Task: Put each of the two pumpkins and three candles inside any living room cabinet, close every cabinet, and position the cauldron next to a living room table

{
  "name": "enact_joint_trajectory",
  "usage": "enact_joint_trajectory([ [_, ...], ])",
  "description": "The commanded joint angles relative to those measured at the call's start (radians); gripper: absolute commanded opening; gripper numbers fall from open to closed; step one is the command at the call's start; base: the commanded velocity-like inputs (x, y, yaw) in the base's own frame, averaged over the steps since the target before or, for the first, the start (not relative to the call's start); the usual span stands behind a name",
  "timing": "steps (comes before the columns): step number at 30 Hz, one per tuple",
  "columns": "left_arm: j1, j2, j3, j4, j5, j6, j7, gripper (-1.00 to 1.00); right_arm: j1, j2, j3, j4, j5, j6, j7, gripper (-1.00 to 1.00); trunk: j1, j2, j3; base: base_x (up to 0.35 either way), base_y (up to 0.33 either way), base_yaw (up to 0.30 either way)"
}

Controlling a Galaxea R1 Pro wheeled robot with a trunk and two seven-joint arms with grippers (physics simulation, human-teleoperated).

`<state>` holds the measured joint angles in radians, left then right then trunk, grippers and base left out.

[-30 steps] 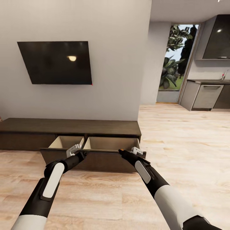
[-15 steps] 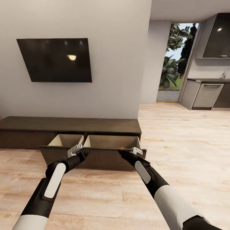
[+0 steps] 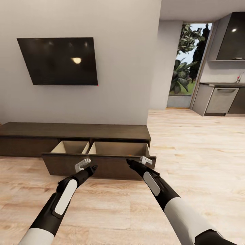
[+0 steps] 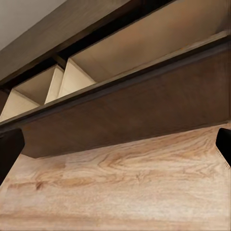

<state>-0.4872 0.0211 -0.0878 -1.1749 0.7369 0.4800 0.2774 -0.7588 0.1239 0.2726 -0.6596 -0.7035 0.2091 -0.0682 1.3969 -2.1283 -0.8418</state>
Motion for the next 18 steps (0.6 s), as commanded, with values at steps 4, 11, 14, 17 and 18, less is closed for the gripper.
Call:
enact_joint_trajectory([
  [4, -0.001, 0.001, -0.059, 0.019, 0.009, -0.054, 0.014, 1.0, -0.001, 0.0, 0.005, -0.006, -0.007, -0.017, -0.008, 1.0, 0.015, -0.029, -0.014, 0.0, 0.0, 0.0],
  [11, -0.001, 0.008, -0.123, 0.033, 0.007, -0.11, 0.024, 1.0, -0.001, 0.0, 0.038, 0.01, 0.04, -0.031, -0.02, 1.0, 0.042, -0.078, -0.036, 0.0, 0.0, 0.0],
  [14, -0.001, 0.019, -0.126, 0.036, 0.007, -0.116, 0.025, 1.0, -0.001, 0.0, 0.044, 0.032, 0.069, -0.034, -0.023, 1.0, 0.054, -0.099, -0.045, 0.0, 0.0, 0.0],
  [17, -0.001, 0.028, -0.127, 0.037, 0.007, -0.121, 0.025, 1.0, -0.001, -0.001, 0.045, 0.081, 0.079, -0.035, -0.028, 1.0, 0.065, -0.12, -0.054, 0.0, 0.0, 0.0],
  [18, -0.001, 0.029, -0.127, 0.037, 0.007, -0.122, 0.025, 1.0, -0.001, -0.001, 0.045, 0.096, 0.081, -0.037, -0.029, 1.0, 0.069, -0.127, -0.057, 0.0, 0.0, 0.0],
])
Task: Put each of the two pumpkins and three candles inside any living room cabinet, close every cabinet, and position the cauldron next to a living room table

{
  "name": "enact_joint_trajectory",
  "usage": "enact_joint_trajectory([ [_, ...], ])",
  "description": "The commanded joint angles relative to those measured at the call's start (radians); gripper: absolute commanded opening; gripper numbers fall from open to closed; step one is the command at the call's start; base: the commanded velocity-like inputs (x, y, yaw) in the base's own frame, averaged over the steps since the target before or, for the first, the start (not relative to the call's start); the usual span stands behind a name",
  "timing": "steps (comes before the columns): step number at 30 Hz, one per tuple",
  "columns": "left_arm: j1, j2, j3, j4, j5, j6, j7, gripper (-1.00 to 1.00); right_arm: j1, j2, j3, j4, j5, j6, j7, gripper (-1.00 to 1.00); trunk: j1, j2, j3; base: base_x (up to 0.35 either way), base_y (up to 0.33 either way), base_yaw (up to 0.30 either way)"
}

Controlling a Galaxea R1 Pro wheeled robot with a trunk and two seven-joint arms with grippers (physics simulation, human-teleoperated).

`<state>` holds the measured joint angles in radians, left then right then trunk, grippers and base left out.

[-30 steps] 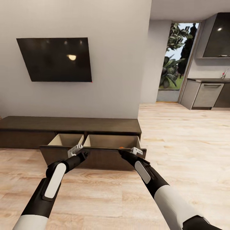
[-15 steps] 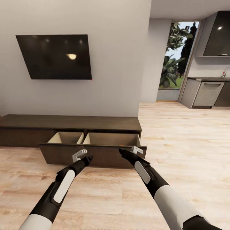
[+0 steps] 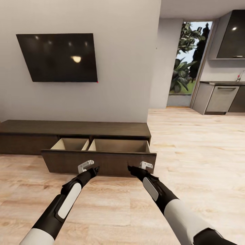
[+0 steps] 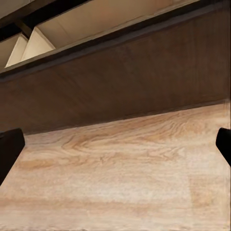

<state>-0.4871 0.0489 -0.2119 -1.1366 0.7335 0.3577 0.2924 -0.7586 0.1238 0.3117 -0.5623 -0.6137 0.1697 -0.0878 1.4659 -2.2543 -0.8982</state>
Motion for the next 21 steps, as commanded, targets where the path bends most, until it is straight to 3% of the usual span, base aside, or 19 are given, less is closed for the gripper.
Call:
enact_joint_trajectory([
  [1, -0.001, 0.003, -0.003, -0.002, 0.011, 0.0, 0.01, 1.0, -0.001, -0.001, 0.006, 0.01, -0.008, -0.003, -0.009, 1.0, 0.004, -0.008, -0.004, 0.0, 0.0, 0.0],
  [4, -0.001, 0.014, -0.003, -0.002, 0.011, 0.0, 0.01, 1.0, -0.001, -0.001, 0.008, 0.029, 0.007, -0.026, -0.011, 1.0, 0.015, -0.029, -0.014, 0.0, 0.0, 0.0],
  [8, -0.001, 0.022, -0.003, -0.001, -0.002, -0.008, 0.011, 1.0, -0.001, 0.0, 0.009, 0.036, 0.065, -0.057, -0.013, 1.0, 0.031, -0.057, -0.026, 0.0, 0.0, 0.0],
  [9, -0.001, 0.021, -0.004, 0.0, -0.031, -0.015, 0.012, 1.0, -0.001, 0.001, 0.009, 0.037, 0.073, -0.065, -0.014, 1.0, 0.034, -0.064, -0.029, 0.0, 0.0, 0.0],
  [12, -0.001, 0.012, 0.003, 0.006, -0.176, -0.052, 0.014, 1.0, -0.001, 0.003, 0.009, 0.055, 0.084, -0.09, -0.015, 1.0, 0.046, -0.085, -0.039, 0.0, 0.0, 0.0],
  [14, -0.001, -0.001, 0.005, 0.011, -0.249, -0.067, 0.014, 1.0, -0.001, 0.003, 0.01, 0.092, 0.088, -0.113, -0.014, 1.0, 0.054, -0.099, -0.045, 0.0, 0.0, 0.0],
  [17, -0.001, -0.019, 0.003, 0.03, -0.297, -0.075, 0.014, 1.0, -0.001, 0.004, 0.011, 0.155, 0.092, -0.149, -0.014, 1.0, 0.065, -0.12, -0.054, 0.0, 0.0, 0.0],
  [21, -0.001, -0.024, -0.001, 0.041, -0.316, -0.078, 0.013, 1.0, -0.001, 0.005, 0.014, 0.187, 0.121, -0.164, -0.014, 1.0, 0.08, -0.148, -0.067, 0.0, 0.0, 0.0],
])
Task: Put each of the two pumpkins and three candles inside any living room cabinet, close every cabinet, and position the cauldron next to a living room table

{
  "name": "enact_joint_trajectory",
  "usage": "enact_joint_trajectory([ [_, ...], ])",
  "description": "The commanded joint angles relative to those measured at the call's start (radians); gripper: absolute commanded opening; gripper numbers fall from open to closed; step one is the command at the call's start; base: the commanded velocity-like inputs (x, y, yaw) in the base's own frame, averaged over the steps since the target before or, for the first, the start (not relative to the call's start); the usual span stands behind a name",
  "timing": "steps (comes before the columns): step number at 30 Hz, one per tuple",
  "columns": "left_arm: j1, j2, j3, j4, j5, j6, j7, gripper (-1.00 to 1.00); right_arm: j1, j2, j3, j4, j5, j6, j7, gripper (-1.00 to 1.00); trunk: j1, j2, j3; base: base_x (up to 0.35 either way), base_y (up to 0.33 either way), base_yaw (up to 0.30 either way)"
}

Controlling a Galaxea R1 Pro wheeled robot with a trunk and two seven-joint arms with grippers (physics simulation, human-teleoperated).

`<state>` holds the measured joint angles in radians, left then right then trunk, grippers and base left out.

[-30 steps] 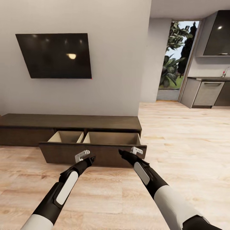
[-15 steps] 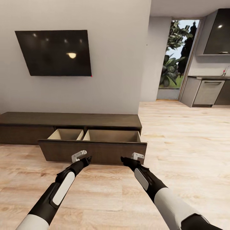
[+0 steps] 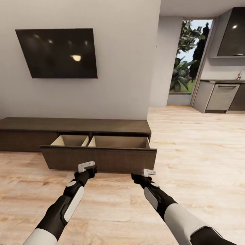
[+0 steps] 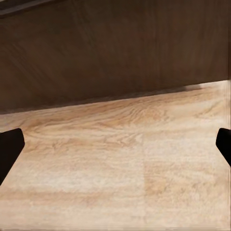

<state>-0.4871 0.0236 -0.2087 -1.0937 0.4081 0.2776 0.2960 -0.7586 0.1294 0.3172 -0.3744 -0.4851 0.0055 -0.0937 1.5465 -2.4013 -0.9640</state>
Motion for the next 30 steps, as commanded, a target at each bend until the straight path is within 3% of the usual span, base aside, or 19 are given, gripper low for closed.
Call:
enact_joint_trajectory([
  [1, -0.001, 0.001, -0.005, 0.0, 0.008, 0.002, 0.01, 1.0, -0.001, 0.0, 0.009, 0.002, 0.0, -0.001, -0.008, 1.0, 0.004, -0.008, -0.004, 0.0, 0.0, 0.0],
  [10, -0.001, 0.0, -0.01, 0.026, 0.003, -0.011, 0.008, 1.0, -0.001, 0.001, 0.01, 0.01, 0.02, -0.052, -0.008, 1.0, 0.038, -0.071, -0.032, 0.0, 0.0, 0.0],
  [14, -0.001, 0.0, -0.033, 0.029, 0.001, -0.021, 0.007, 1.0, -0.001, 0.002, 0.011, 0.01, 0.022, -0.066, -0.008, 1.0, 0.054, -0.099, -0.045, 0.0, 0.0, 0.0],
  [19, -0.001, 0.001, -0.061, 0.029, 0.0, -0.023, 0.006, 1.0, -0.001, 0.002, 0.011, 0.009, 0.022, -0.068, -0.008, 1.0, 0.056, -0.1, -0.064, 0.0, 0.0, 0.0],
  [30, -0.001, 0.001, -0.068, 0.019, 0.0, -0.023, 0.006, 1.0, -0.001, 0.003, 0.011, 0.009, 0.022, -0.068, -0.008, 1.0, 0.061, -0.102, -0.107, 0.0, 0.0, 0.0],
])
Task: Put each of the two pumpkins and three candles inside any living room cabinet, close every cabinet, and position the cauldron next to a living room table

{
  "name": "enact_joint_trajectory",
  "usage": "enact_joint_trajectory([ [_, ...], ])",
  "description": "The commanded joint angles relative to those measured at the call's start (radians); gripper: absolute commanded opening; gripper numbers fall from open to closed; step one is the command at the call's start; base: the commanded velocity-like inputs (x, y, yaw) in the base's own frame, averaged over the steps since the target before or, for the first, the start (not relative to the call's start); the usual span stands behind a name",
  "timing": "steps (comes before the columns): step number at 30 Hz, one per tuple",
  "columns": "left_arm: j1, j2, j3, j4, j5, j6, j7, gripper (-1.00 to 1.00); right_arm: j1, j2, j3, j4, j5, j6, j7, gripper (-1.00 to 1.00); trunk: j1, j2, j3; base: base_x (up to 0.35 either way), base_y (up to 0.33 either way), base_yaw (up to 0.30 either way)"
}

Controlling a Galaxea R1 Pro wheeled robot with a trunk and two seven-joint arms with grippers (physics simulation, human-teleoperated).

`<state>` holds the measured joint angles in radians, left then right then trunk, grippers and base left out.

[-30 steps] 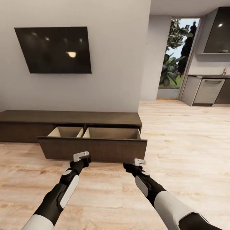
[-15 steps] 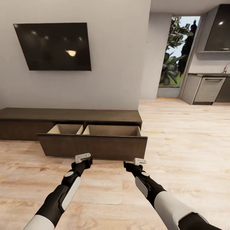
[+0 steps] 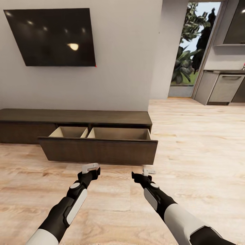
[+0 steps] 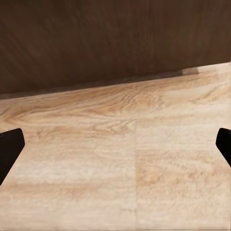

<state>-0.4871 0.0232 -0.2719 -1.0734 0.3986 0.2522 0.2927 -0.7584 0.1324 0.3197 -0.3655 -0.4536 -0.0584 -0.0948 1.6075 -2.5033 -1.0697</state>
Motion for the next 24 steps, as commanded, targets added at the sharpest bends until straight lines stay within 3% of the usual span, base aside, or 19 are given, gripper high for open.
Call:
enact_joint_trajectory([
  [1, -0.001, 0.001, -0.004, -0.002, 0.009, 0.002, 0.01, 1.0, -0.001, 0.0, 0.009, 0.0, -0.01, -0.005, -0.006, 1.0, 0.0, -0.001, -0.005, 0.0, 0.0, 0.0],
  [5, -0.001, 0.001, -0.004, -0.003, 0.009, 0.002, 0.01, 1.0, -0.001, 0.0, 0.009, 0.0, -0.01, -0.005, -0.006, 1.0, 0.002, -0.002, -0.02, 0.0, 0.0, 0.0],
  [15, -0.001, 0.002, -0.005, -0.035, 0.011, 0.003, 0.008, 1.0, -0.001, -0.002, 0.009, 0.0, -0.011, -0.005, -0.006, 1.0, 0.002, -0.002, -0.02, 0.02, 0.0, 0.0],
  [24, -0.001, 0.003, -0.004, -0.027, 0.018, 0.008, 0.004, 1.0, -0.001, -0.002, 0.009, 0.0, -0.014, -0.019, -0.007, 1.0, 0.002, -0.002, -0.02, 0.276, 0.0, 0.0],
])
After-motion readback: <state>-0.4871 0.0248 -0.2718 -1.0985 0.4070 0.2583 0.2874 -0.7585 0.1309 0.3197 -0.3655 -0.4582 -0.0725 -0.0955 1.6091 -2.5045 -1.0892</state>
